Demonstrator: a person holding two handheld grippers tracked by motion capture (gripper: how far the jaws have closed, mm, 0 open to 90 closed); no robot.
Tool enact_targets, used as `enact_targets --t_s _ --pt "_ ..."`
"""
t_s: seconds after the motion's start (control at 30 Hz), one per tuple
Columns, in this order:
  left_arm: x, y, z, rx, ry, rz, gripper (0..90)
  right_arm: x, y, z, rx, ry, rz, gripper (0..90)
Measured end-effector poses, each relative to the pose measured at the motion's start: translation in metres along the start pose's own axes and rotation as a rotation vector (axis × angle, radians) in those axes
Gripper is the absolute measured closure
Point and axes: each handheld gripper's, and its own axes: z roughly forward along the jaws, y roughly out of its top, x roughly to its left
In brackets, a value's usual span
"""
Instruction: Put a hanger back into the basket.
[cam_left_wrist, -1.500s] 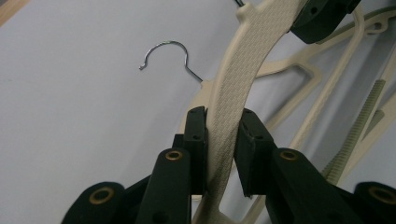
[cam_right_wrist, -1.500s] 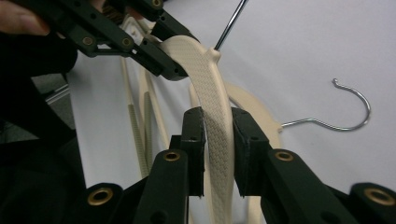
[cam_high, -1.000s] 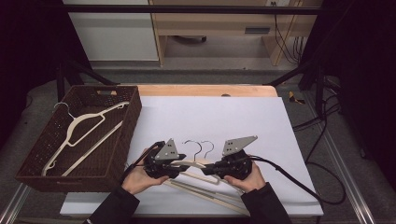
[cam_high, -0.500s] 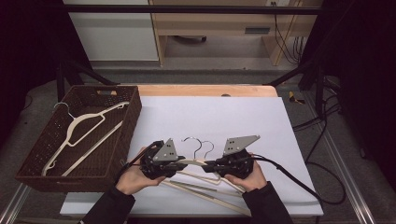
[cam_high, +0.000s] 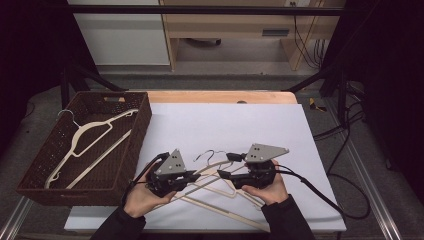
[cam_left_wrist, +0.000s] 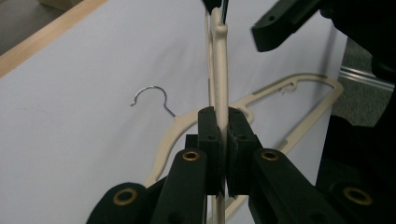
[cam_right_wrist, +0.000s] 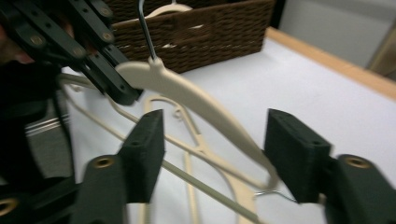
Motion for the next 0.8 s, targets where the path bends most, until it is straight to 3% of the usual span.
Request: enact_targets --t_s 0.1,0.2,0.4,0.53,0.67,0.8 --pt "0.002 0.001 -0.009 -0.025 0.052 -0.035 86.4 0.000 -0.004 -0.011 -0.016 -0.054 0.005 29.3" --pt "0.006 0.004 -0.018 -0.039 0.103 -0.054 86.3 -0.005 -0.010 -0.023 -0.023 -0.096 0.052 23.8" --pt "0.022 0.016 -0.044 -0.060 0.154 -0.065 86.3 -0.013 -0.023 -0.040 -0.029 -0.218 0.111 14.1" --pt "0.032 0.021 -0.060 -0.072 0.171 -0.073 86.3 -0.015 -0.030 -0.045 -0.025 -0.256 0.137 9.0" --pt "0.050 0.026 -0.083 -0.089 0.200 -0.091 86.3 -0.016 -0.041 -0.050 -0.037 -0.290 0.160 8.5" --pt "0.072 0.026 -0.103 -0.075 0.248 -0.109 86.3 -0.018 -0.046 -0.052 -0.038 -0.319 0.162 7.9"
